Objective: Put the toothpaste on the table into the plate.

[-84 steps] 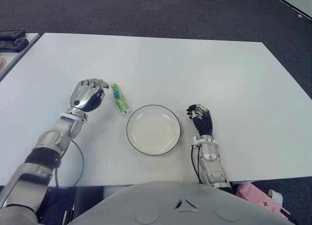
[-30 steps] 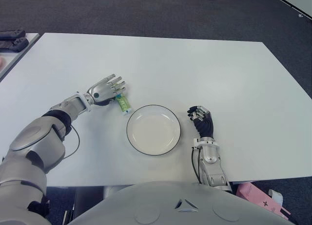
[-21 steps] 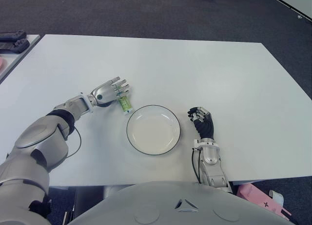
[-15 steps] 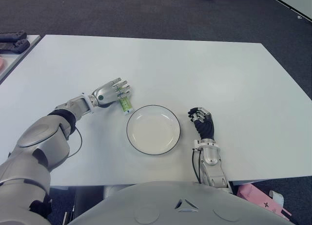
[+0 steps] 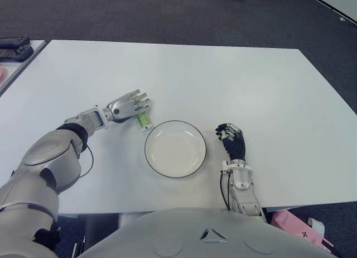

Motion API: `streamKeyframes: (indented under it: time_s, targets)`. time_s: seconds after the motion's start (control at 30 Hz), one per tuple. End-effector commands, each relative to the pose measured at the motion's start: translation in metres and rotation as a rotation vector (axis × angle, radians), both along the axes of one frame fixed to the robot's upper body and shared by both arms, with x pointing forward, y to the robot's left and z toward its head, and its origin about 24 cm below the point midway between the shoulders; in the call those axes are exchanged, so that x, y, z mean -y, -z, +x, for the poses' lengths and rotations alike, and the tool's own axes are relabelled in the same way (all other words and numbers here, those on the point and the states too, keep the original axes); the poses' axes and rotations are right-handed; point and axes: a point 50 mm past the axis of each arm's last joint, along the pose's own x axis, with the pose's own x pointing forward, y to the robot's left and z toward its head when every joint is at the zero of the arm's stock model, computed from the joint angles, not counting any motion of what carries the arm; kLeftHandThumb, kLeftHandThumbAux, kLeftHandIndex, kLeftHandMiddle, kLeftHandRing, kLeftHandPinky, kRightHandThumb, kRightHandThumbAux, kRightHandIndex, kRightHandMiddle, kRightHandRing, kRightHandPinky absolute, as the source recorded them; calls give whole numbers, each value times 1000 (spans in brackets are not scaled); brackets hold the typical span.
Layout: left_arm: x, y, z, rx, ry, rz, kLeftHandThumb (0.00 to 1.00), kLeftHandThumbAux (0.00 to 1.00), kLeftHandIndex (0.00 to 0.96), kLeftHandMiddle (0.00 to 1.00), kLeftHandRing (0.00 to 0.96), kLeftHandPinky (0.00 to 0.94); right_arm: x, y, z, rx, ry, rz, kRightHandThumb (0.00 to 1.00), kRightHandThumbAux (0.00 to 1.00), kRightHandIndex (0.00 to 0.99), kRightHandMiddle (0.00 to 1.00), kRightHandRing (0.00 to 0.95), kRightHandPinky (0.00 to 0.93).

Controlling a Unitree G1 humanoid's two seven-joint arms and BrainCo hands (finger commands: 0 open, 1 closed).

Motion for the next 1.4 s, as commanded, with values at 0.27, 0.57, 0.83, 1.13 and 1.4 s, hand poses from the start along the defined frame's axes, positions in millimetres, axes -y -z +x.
streamKeyframes:
  time_s: [0.27, 0.57, 0.83, 1.13, 1.4]
  targets:
    - [3, 45, -42, -298, 35, 116, 555, 449, 0, 23, 10, 59, 2, 8, -4, -52, 15, 5, 713, 727, 430, 495, 478, 472]
    - [2, 47, -45, -347, 7, 122, 630, 462, 36, 112, 100, 167, 2, 8, -4, -47, 19, -2, 713, 727, 431, 496, 482, 484]
    - [-3, 49, -48, -417, -99, 73, 702, 461, 91, 178, 191, 292, 3, 7, -4, -35, 17, -1, 711, 727, 431, 497, 488, 494]
    - [-11, 49, -49, -576, -356, -1, 726, 461, 150, 248, 310, 425, 3, 6, -4, -25, 18, -1, 711, 728, 430, 499, 493, 513]
    - [-11, 48, -49, -658, -509, -119, 754, 438, 396, 463, 482, 525, 3, 5, -3, -21, 16, -4, 712, 729, 430, 502, 502, 523]
